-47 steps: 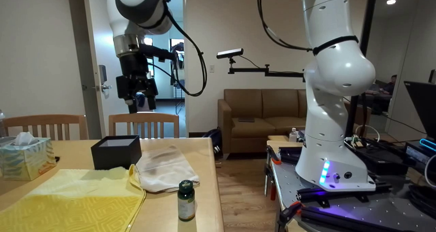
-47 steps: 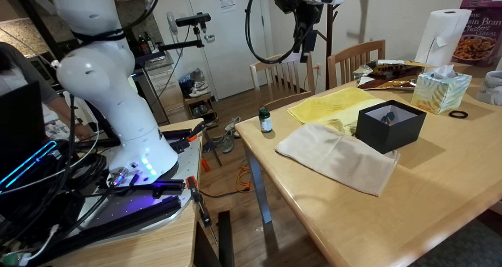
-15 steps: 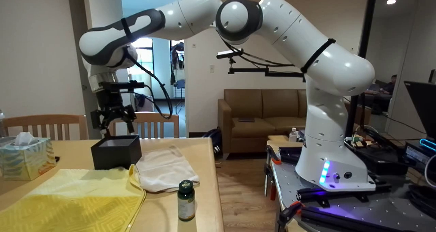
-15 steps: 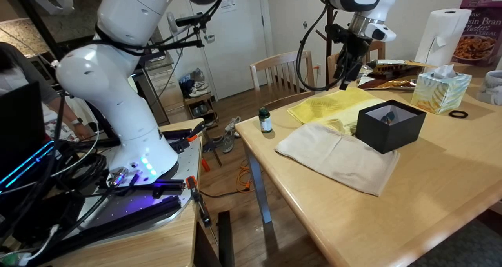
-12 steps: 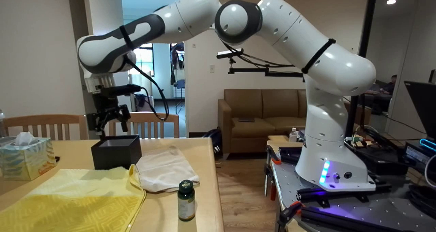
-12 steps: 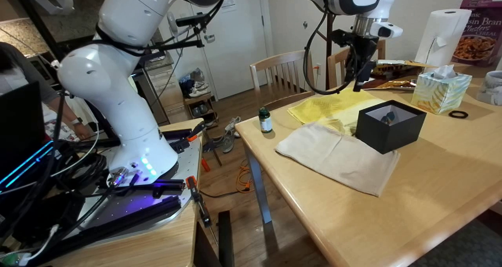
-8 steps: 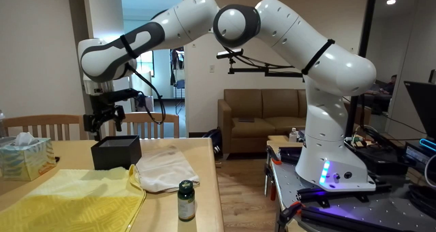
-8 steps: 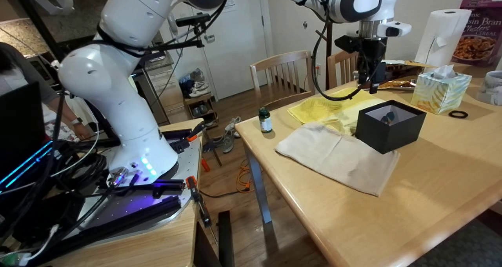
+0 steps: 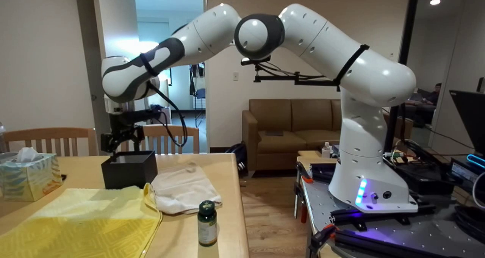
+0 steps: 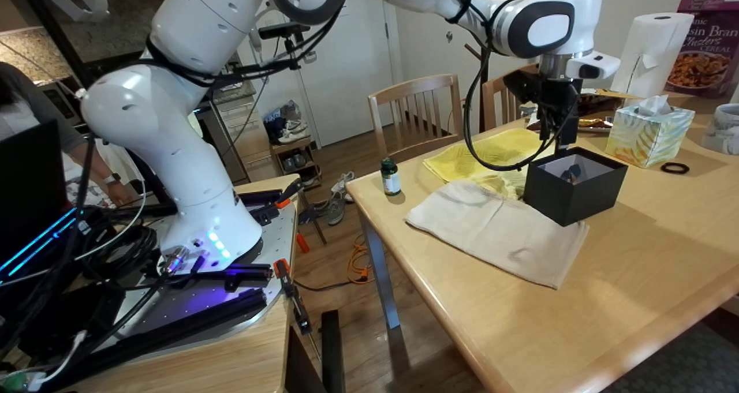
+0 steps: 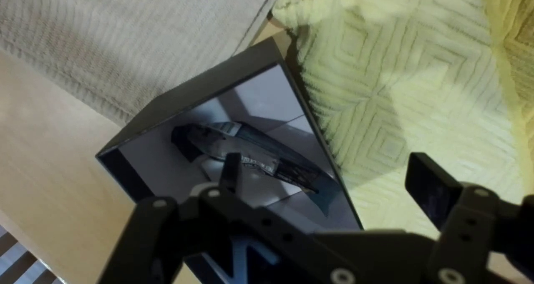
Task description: Turn the black box to the right
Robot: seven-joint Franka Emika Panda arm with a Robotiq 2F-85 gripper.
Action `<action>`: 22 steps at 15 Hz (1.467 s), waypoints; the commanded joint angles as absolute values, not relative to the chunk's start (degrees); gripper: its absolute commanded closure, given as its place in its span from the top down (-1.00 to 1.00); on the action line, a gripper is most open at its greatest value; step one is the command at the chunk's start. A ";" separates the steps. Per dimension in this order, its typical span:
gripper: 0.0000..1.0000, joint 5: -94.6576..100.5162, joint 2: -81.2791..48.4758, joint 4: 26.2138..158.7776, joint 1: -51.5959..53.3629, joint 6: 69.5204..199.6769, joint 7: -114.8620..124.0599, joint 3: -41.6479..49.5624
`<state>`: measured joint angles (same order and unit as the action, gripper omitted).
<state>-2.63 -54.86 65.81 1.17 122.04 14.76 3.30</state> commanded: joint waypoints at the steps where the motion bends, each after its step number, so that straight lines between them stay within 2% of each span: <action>1: 1.00 -5.81 -57.60 64.00 -1.89 120.63 11.55 0.55; 10: 1.00 -4.67 -60.38 58.89 -3.07 104.26 -1.26 -1.36; 11: 0.83 -4.65 -60.61 58.23 -3.05 103.37 -2.00 -1.25; 12: 0.47 -4.52 -60.79 57.62 -2.97 102.39 -2.63 -1.11; 22: -0.83 -5.20 -62.07 54.67 -3.65 100.94 -5.20 -1.31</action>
